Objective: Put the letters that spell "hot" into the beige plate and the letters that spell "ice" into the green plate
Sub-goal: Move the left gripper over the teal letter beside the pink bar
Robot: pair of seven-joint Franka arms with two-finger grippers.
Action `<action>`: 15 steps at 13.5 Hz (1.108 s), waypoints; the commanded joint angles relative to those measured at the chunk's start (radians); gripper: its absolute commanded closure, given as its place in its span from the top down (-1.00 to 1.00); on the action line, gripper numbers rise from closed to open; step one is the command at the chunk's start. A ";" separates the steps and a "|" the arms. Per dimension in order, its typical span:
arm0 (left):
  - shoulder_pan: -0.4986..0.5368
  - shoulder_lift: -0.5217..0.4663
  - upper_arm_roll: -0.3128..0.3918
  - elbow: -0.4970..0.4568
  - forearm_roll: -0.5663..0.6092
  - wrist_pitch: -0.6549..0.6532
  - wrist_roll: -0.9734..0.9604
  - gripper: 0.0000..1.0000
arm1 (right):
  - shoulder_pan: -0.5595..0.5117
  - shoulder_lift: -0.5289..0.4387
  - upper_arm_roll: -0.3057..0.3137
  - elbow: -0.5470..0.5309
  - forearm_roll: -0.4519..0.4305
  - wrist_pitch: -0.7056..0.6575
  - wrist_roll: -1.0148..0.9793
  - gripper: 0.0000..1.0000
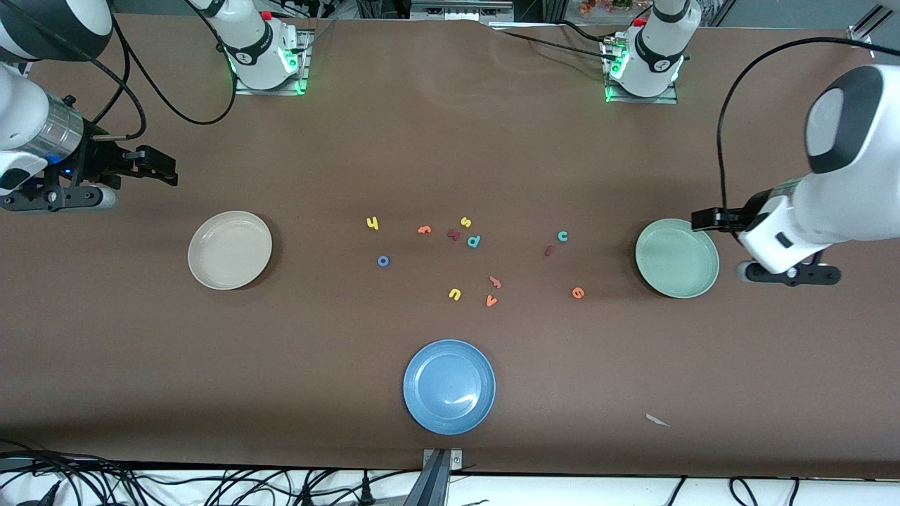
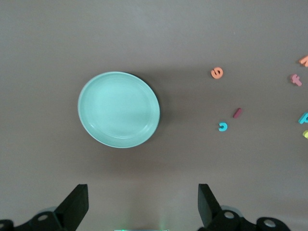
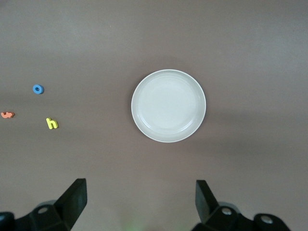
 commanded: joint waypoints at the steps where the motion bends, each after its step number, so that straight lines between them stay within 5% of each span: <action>1: -0.030 -0.008 0.004 -0.099 -0.051 0.070 -0.069 1.00 | -0.003 -0.012 0.001 -0.013 0.015 -0.009 0.004 1.00; 10: -0.151 -0.008 -0.005 -0.482 -0.050 0.482 -0.283 0.99 | -0.005 -0.012 -0.002 -0.015 0.015 -0.009 0.003 1.00; 15: -0.162 0.012 -0.034 -0.602 -0.100 0.695 -0.399 0.99 | -0.003 -0.012 -0.002 -0.013 0.013 -0.009 0.004 1.00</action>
